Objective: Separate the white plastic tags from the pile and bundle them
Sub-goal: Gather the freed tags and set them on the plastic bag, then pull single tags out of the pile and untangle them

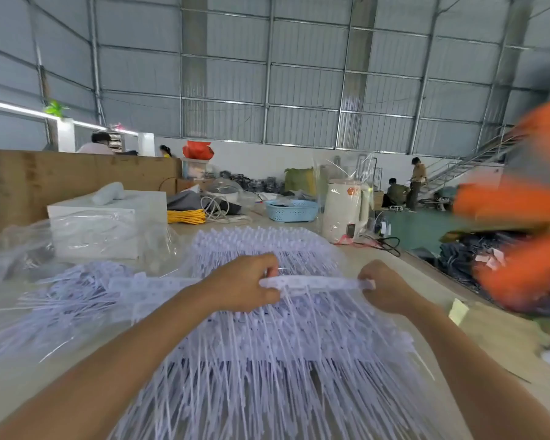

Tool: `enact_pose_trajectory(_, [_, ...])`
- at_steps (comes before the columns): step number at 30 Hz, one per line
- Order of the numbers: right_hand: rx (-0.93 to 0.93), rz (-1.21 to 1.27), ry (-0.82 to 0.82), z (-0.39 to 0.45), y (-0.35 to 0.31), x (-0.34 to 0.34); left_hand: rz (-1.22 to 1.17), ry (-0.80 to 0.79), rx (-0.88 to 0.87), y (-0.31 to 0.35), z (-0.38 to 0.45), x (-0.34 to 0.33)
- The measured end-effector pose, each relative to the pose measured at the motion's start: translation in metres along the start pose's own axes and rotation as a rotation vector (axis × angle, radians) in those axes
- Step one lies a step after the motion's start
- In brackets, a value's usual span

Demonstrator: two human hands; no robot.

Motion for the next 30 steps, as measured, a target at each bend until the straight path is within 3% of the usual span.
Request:
enact_pose_trajectory(4, [-0.227,0.473,0.25,-0.008,0.014,0.03,-0.074,-0.113,0.08,0.002,-0.004,0.01])
enact_pose_trajectory(6, [-0.272,0.547,0.225,-0.008,0.008,0.042,-0.135,-0.129,0.108,0.002,-0.004,0.018])
enact_pose_trajectory(10, [-0.22,0.244,0.047,-0.003,-0.014,0.059,-0.335,-0.144,0.111,0.007,-0.004,0.039])
enact_pose_trajectory(11, [-0.208,0.262,0.054,-0.002,-0.015,0.063,-0.384,-0.147,0.106,0.009,-0.004,0.046])
enact_pose_trajectory(14, [-0.192,0.628,0.128,-0.003,-0.016,0.079,-0.499,-0.154,0.079,0.008,-0.002,0.065])
enact_pose_trajectory(17, [-0.141,0.734,-0.01,-0.005,-0.024,0.075,-0.482,-0.201,0.105,-0.005,0.002,0.07])
enact_pose_trajectory(20, [-0.103,0.869,-0.272,-0.011,-0.032,0.047,-0.281,-0.303,0.195,-0.036,0.0,0.058])
enact_pose_trajectory(22, [-0.077,0.871,-0.451,-0.017,-0.042,0.022,-0.186,-0.37,0.273,-0.059,-0.003,0.046])
enact_pose_trajectory(25, [-0.065,0.87,-0.561,-0.021,-0.055,-0.008,-0.108,-0.423,0.338,-0.081,-0.005,0.033])
enact_pose_trajectory(30, [-0.103,0.566,-0.297,-0.002,-0.047,-0.007,-0.117,-0.343,0.353,-0.092,-0.004,0.037])
Point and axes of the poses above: each hand's wrist, its own z-axis towards the middle knuckle, its own x-axis out of the back of the hand, y = z × x, the point moved 5 cm from there along z, towards the middle knuckle, and after that the axes turned 6 degrees about -z, right-handed, at the moved point
